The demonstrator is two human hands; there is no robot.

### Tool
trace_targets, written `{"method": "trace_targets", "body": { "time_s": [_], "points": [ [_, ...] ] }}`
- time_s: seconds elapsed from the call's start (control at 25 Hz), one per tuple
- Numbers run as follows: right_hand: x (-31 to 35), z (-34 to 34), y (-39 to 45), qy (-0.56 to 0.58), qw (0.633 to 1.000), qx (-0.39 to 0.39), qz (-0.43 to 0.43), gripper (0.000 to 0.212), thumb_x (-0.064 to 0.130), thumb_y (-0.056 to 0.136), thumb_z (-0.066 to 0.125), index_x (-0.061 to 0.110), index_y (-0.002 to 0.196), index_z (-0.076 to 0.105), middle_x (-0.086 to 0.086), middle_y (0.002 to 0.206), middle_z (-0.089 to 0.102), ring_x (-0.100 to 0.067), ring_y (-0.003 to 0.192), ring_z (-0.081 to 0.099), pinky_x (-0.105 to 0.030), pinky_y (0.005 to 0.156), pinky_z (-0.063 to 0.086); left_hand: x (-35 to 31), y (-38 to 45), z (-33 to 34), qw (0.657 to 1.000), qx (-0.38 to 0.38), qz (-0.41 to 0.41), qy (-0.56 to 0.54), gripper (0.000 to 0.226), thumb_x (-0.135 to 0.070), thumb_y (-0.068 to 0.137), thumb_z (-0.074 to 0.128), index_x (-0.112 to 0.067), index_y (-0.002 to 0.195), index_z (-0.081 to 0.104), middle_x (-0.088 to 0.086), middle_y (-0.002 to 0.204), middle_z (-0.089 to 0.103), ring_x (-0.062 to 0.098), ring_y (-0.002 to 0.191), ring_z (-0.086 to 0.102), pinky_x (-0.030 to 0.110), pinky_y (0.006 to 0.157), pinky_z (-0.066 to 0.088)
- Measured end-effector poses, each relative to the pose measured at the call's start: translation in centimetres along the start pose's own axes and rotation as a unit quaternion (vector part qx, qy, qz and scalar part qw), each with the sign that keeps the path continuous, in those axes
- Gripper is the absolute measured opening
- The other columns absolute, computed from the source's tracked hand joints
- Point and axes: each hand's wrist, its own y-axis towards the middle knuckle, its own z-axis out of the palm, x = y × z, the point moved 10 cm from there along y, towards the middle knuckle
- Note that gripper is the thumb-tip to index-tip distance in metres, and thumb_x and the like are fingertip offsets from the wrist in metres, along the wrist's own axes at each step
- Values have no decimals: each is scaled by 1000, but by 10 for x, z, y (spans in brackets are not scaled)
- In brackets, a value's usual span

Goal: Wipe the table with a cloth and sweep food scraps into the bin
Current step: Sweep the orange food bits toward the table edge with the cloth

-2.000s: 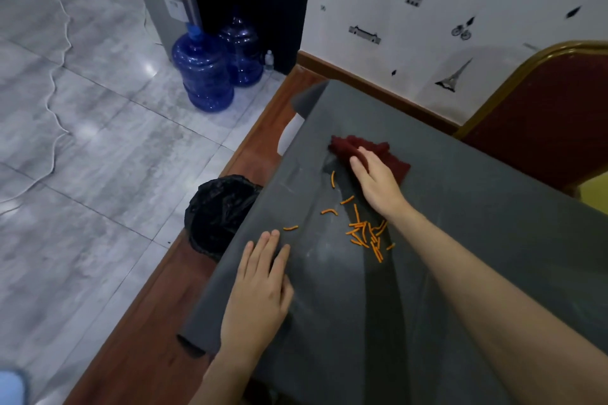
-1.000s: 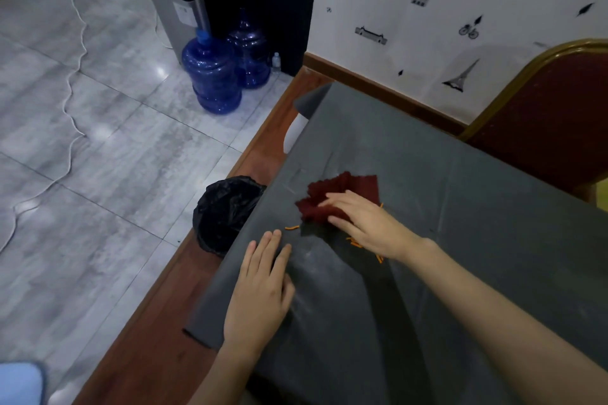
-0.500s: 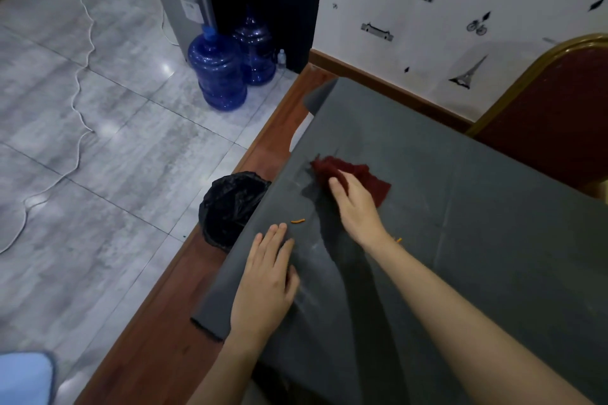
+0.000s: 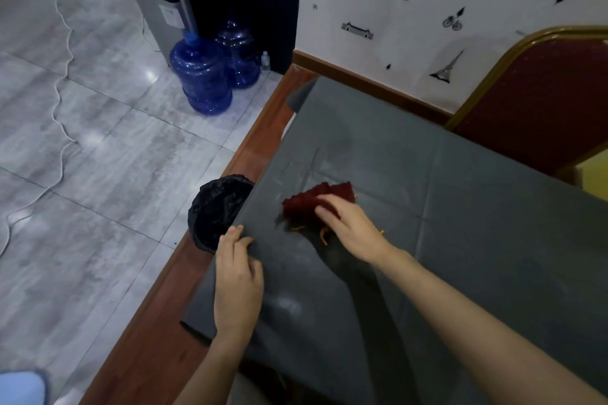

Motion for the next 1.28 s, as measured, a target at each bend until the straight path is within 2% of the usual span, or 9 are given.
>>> {"method": "trace_targets", "body": {
  "time_s": [0.08, 0.2, 0.4, 0.56, 0.68, 0.8, 1.04, 1.2, 1.28],
  "points": [
    [-10, -36, 8, 144, 976, -138, 86, 30, 20, 99, 46, 4, 120, 60, -1, 111, 63, 2, 96, 56, -15, 89, 39, 0, 1, 1, 1000, -1, 4, 3, 28, 7, 87, 51, -2, 114, 57, 8, 139, 46, 21, 139, 31, 50, 111, 36],
    [-26, -82, 7, 273, 917, -255, 139, 33, 22, 100, 42, 2, 119, 60, -2, 101, 65, 8, 76, 60, -15, 75, 46, 1, 1, 2, 1000, -3, 3, 3, 26, 6, 88, 49, -1, 113, 56, 9, 138, 46, 19, 137, 29, 52, 112, 33],
    [-59, -142, -11, 282, 886, -341, 138, 29, 27, 100, 43, 11, 118, 61, -5, 108, 66, 3, 82, 64, -16, 77, 48, 0, 2, 2, 1000, -4, 12, 2, 25, -1, 89, 44, -2, 112, 55, 7, 136, 44, 22, 135, 32, 54, 109, 35],
    [-78, -147, -21, 20, 957, -266, 110, 35, 31, 98, 46, 13, 127, 56, -3, 124, 60, -22, 120, 54, -33, 103, 39, -3, 1, 1, 1000, -8, 10, 6, 24, 6, 88, 50, -1, 111, 56, 7, 135, 44, 21, 135, 32, 54, 108, 36],
    [-96, -91, -29, -169, 978, -94, 79, 41, 36, 99, 40, 26, 139, 44, 9, 154, 28, -21, 146, 9, -48, 116, 7, -3, 1, 1, 1000, -7, 9, 15, 24, 5, 89, 50, -1, 112, 55, 6, 135, 43, 20, 135, 32, 53, 108, 37],
    [-92, -71, -35, -155, 982, -85, 67, 40, 42, 98, 35, 42, 137, 33, 20, 152, 23, -12, 146, 0, -50, 116, -1, -4, 2, 1, 1000, -10, 16, 25, 24, 5, 89, 50, -1, 112, 55, 7, 136, 42, 21, 136, 32, 52, 108, 37],
    [-57, -28, -41, -164, 985, -47, 25, 60, 62, 93, 21, 30, 140, 41, 21, 151, 26, -8, 146, 2, -37, 118, -2, -8, 3, -1, 999, -13, 35, 35, 26, 10, 86, 49, 1, 108, 57, 12, 135, 46, 28, 135, 35, 54, 107, 39],
    [-38, -5, -41, -151, 986, -57, 37, 53, 54, 96, 27, 26, 137, 46, 19, 148, 33, -5, 145, 7, -28, 118, 0, -6, 5, -1, 998, 3, 51, 37, 26, 4, 89, 41, 0, 109, 57, 14, 138, 43, 28, 137, 33, 53, 110, 35],
    [-39, -27, -42, -116, 981, -127, 88, 45, 43, 98, 37, 20, 135, 50, 17, 142, 39, -5, 142, 19, -28, 118, 9, -8, 5, 0, 997, 14, 75, 32, 30, -2, 87, 36, 0, 109, 57, 16, 138, 42, 30, 137, 33, 52, 113, 31]
  ]
}}
